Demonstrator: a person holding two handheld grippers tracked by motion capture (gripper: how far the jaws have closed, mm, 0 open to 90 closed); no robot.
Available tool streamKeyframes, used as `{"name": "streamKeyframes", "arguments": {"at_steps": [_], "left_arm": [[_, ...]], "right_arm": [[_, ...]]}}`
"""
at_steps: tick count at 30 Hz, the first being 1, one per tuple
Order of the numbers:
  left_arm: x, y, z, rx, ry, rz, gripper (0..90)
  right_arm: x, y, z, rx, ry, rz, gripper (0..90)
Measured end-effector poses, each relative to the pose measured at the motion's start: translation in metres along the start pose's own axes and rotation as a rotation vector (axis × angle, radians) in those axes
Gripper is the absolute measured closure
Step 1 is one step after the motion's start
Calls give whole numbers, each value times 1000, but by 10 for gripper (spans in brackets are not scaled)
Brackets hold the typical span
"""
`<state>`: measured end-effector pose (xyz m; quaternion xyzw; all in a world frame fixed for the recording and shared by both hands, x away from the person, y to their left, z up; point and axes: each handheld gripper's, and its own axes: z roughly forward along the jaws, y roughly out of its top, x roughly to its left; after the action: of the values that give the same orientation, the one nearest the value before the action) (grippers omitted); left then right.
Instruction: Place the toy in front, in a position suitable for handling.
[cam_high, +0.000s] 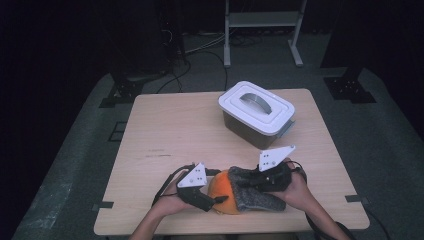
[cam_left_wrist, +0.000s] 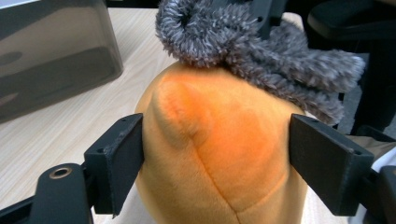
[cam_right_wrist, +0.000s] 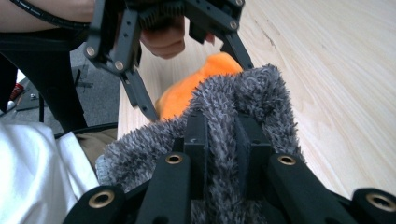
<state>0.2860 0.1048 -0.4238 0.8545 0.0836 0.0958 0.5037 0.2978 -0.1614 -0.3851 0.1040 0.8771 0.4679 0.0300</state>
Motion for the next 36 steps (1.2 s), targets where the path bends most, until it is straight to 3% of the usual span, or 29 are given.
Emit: {"name": "streamKeyframes", "arguments": {"at_steps": [3, 6, 13, 17, 23, 25, 27, 30, 34, 36], "left_arm": [[0, 0, -1, 1, 27, 10, 309], [-1, 1, -2, -14, 66, 31, 410], [2, 0, -6, -53, 143, 59, 460], [7, -5, -10, -44, 123, 29, 432], [13, -4, -11, -38, 55, -105, 215], [13, -4, -9, -29, 54, -106, 216], [11, -4, -9, -16, 77, -76, 289], [8, -2, -9, -35, 107, -39, 436], [-2, 5, -2, -87, 146, 25, 491], [-5, 7, 2, -98, 178, 42, 498]], "right_arm": [[1, 1, 1, 3, -16, -8, 760], [-4, -2, -3, -4, -32, 14, 760], [-19, -15, -11, -2, -82, 74, 761], [-22, -20, -7, 13, -70, 94, 760], [-15, -17, 1, 33, -27, 69, 760], [-12, -15, 2, 38, -12, 53, 760], [-9, -13, 3, 44, -20, 37, 761], [-9, -9, -1, 18, -44, 27, 763], [-5, 3, -8, -64, -60, 17, 763], [-4, 7, -9, -67, -74, 4, 763]]}}
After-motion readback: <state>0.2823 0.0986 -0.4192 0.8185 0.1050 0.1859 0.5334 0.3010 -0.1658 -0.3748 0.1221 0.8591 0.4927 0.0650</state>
